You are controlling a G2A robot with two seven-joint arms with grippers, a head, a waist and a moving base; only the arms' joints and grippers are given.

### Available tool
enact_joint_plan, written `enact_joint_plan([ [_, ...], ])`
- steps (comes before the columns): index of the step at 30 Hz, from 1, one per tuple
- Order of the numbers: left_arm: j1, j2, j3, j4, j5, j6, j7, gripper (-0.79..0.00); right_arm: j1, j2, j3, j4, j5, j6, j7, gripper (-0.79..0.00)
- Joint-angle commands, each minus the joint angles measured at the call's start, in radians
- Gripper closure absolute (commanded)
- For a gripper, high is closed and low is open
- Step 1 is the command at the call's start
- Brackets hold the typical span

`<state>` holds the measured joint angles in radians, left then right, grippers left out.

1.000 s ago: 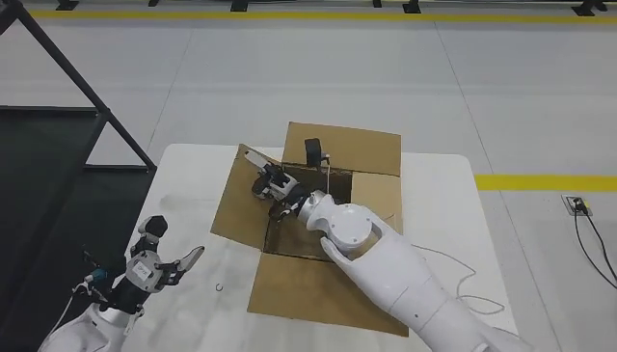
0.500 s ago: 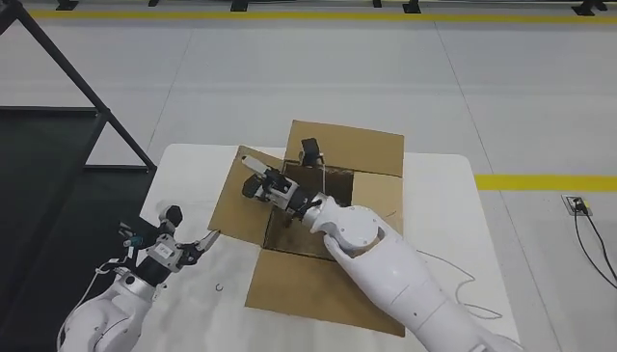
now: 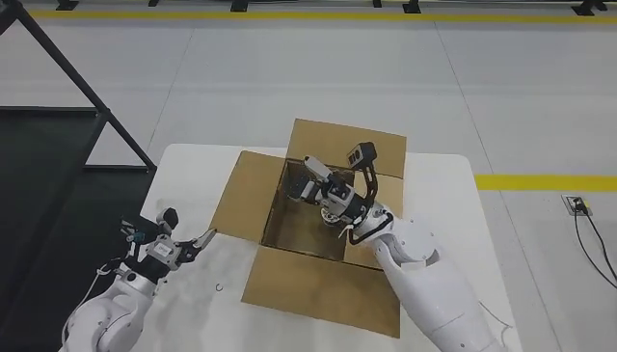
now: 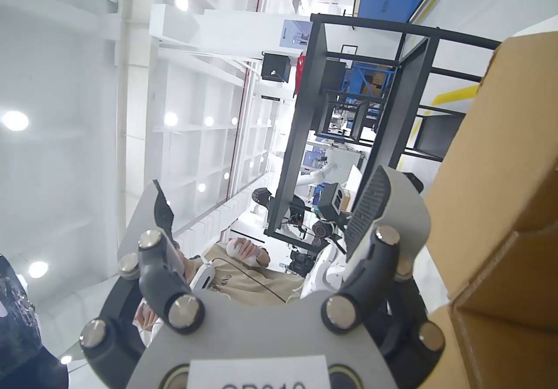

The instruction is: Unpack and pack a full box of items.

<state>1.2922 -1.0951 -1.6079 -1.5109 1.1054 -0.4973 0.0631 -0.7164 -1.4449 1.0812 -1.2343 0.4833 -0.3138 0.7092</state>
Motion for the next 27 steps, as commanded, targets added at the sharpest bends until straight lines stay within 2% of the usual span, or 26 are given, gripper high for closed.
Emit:
enact_joint_plan([
  [1, -0.006, 0.0, 0.003, 0.009, 0.002, 0.004, -0.004, -0.785, -0.009, 0.008, 0.017, -0.018, -0.016, 0.028, 0.03, -0.785],
  [13, -0.016, 0.0, 0.012, 0.022, -0.007, 0.004, 0.0, -0.785, -0.047, 0.039, 0.073, -0.088, -0.147, 0.129, 0.088, -0.785],
  [19, -0.016, 0.0, 0.014, 0.012, -0.013, 0.006, -0.001, -0.785, -0.05, 0.037, 0.066, -0.084, -0.194, 0.143, -0.012, -0.785],
  [23, -0.008, 0.0, 0.008, -0.02, -0.02, 0.007, 0.018, -0.785, -0.045, 0.037, 0.071, -0.073, -0.199, 0.139, -0.039, -0.785],
  [27, 0.028, 0.003, -0.014, -0.092, -0.014, 0.006, 0.048, -0.785, -0.059, 0.044, 0.097, -0.082, -0.194, 0.131, -0.029, -0.785],
])
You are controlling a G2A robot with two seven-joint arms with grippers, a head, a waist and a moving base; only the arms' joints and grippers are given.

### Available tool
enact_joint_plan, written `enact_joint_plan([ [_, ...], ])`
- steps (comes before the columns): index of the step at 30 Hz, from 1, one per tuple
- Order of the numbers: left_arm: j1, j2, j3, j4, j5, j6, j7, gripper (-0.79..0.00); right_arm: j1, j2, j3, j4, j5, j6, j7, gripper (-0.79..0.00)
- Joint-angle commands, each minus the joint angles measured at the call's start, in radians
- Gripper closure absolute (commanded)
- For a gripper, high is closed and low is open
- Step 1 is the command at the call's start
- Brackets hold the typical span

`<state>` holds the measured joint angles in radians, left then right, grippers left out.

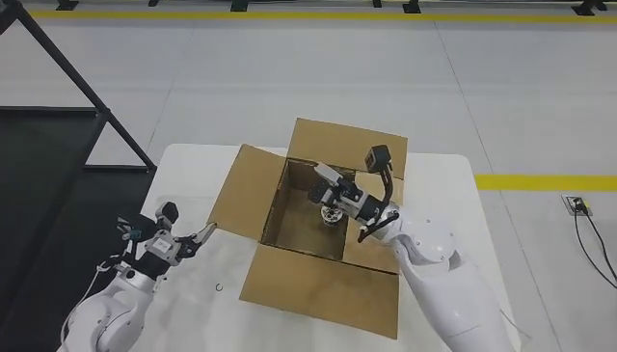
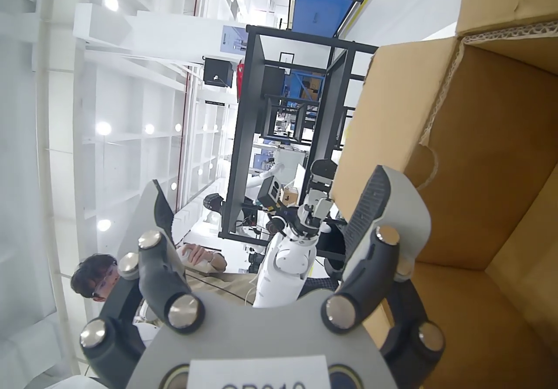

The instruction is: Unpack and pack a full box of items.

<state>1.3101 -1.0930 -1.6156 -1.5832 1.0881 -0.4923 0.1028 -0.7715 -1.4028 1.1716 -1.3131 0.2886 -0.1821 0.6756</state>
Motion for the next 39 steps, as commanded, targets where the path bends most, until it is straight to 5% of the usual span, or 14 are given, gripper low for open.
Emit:
enact_joint_plan([
  [1, 0.022, 0.001, -0.014, -0.041, 0.005, 0.002, 0.017, -0.785, -0.011, 0.005, 0.015, -0.009, 0.0, -0.001, 0.012, -0.785],
  [12, 0.163, 0.008, -0.111, -0.355, 0.039, -0.018, 0.106, -0.785, -0.118, 0.045, 0.155, -0.112, -0.002, -0.007, 0.087, -0.785],
  [20, 0.164, 0.016, -0.081, -0.584, 0.039, -0.122, -0.045, -0.785, -0.244, 0.076, 0.296, -0.203, 0.057, -0.052, 0.15, -0.785],
  [26, -0.062, 0.015, 0.117, -0.51, -0.133, -0.164, -0.312, -0.785, -0.357, 0.099, 0.413, -0.244, 0.127, -0.111, 0.229, -0.785],
  [33, -0.437, -0.016, 0.373, -0.239, -0.464, -0.045, -0.599, -0.785, -0.481, 0.125, 0.532, -0.253, 0.213, -0.168, 0.373, -0.785],
  [39, -0.677, -0.064, 0.577, 0.018, -0.669, 0.045, -0.757, -0.785, -0.534, 0.139, 0.576, -0.239, 0.247, -0.175, 0.419, -0.785],
])
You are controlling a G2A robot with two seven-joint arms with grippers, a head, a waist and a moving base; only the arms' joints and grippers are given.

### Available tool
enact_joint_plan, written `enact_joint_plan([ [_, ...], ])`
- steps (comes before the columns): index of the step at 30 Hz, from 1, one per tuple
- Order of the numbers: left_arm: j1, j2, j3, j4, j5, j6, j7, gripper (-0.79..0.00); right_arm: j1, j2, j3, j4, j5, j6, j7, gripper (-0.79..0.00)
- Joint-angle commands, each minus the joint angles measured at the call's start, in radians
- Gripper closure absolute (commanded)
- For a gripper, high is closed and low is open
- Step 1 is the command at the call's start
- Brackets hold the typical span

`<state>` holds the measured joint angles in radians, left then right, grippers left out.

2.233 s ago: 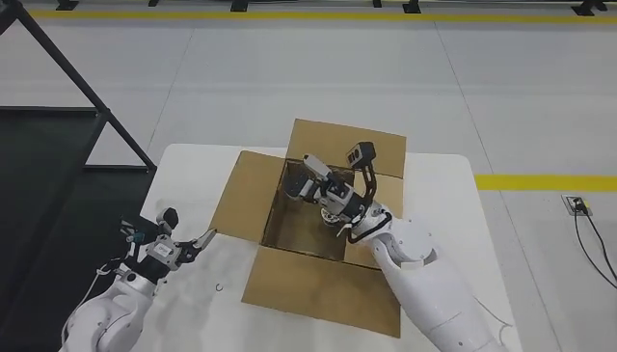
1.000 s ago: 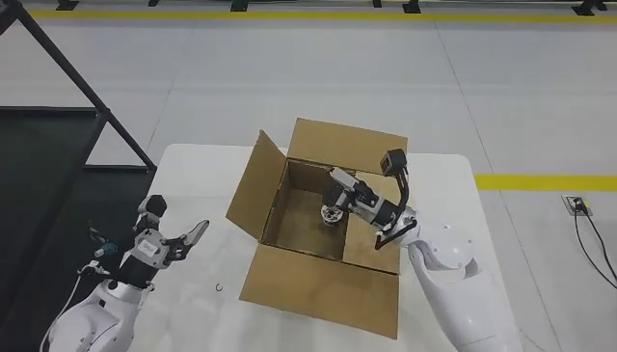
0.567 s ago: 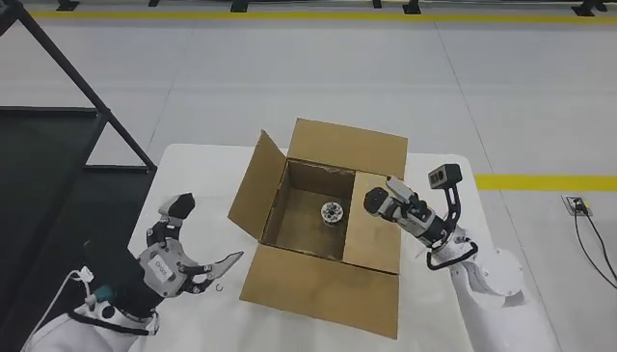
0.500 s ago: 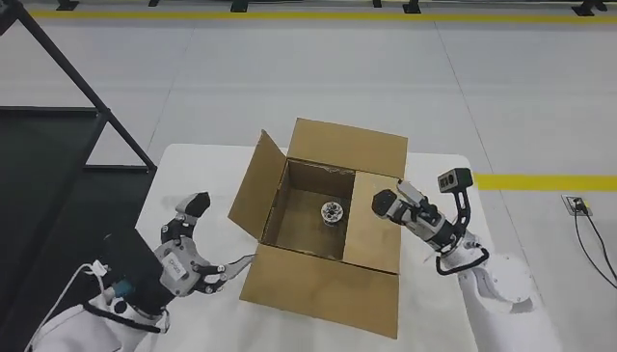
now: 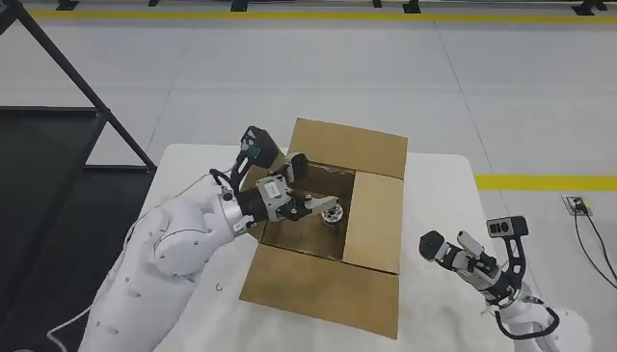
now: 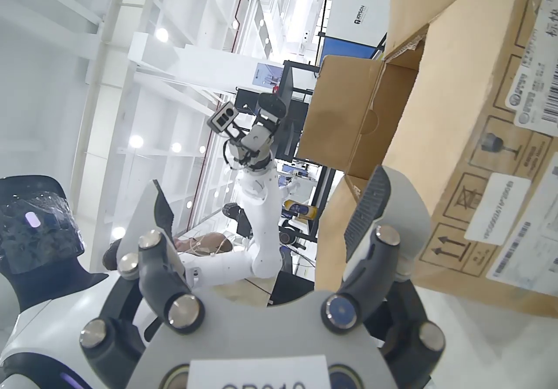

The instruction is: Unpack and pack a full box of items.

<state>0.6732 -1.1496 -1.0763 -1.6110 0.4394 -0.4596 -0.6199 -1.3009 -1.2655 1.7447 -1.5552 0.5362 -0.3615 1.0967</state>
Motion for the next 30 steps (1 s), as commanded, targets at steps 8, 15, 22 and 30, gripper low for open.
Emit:
enact_joint_plan([
  [8, -0.051, -0.009, 0.049, 0.056, -0.025, 0.012, -0.048, -0.785, -0.01, 0.003, 0.008, 0.006, -0.002, 0.008, -0.013, -0.785],
  [15, -0.018, -0.016, 0.054, 0.108, -0.13, 0.052, -0.021, -0.785, -0.012, 0.003, 0.001, -0.007, -0.004, 0.014, -0.021, -0.785],
  [22, -0.087, -0.061, 0.205, 0.193, -0.122, 0.14, -0.049, -0.785, -0.003, 0.012, -0.024, -0.025, -0.026, 0.019, -0.007, -0.785],
  [30, -0.151, -0.103, 0.28, 0.339, -0.146, 0.217, -0.045, -0.785, 0.0, 0.022, -0.029, -0.002, -0.032, 0.006, -0.008, -0.785],
])
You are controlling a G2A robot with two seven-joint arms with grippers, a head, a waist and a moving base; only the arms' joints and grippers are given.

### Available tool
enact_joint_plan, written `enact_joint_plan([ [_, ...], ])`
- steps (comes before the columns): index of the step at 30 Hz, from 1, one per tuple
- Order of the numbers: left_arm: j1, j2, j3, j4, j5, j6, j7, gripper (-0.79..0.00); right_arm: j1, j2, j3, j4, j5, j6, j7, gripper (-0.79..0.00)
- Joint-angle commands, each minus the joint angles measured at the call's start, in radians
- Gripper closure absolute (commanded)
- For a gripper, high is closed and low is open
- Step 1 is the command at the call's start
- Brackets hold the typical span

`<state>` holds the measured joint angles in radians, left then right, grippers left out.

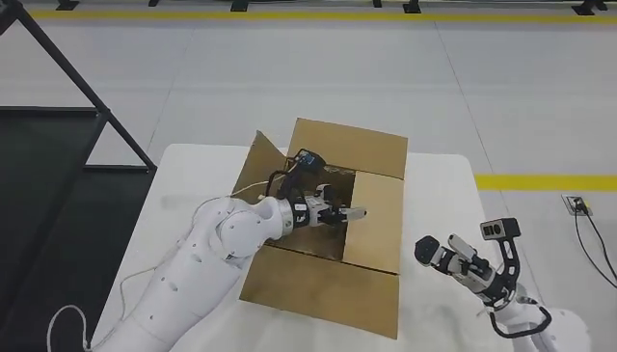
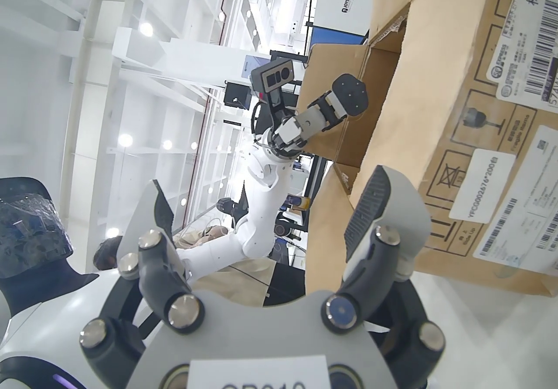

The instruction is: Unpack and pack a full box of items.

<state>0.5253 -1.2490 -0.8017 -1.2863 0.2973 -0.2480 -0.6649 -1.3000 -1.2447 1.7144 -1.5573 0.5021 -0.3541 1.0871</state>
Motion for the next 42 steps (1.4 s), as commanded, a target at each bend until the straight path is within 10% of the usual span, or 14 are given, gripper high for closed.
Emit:
enact_joint_plan([
  [1, -0.007, -0.008, 0.01, 0.028, -0.011, 0.01, -0.002, -0.785, -0.001, 0.003, 0.003, 0.001, 0.003, -0.003, 0.002, -0.785],
  [25, -0.109, -0.124, 0.076, 0.32, -0.425, -0.157, -0.121, -0.785, -0.051, 0.038, -0.017, -0.038, 0.129, -0.101, 0.255, -0.785],
  [42, -0.069, -0.113, 0.003, 0.202, -0.45, -0.259, -0.178, -0.785, -0.055, 0.053, -0.076, -0.081, 0.127, -0.118, 0.259, -0.785],
])
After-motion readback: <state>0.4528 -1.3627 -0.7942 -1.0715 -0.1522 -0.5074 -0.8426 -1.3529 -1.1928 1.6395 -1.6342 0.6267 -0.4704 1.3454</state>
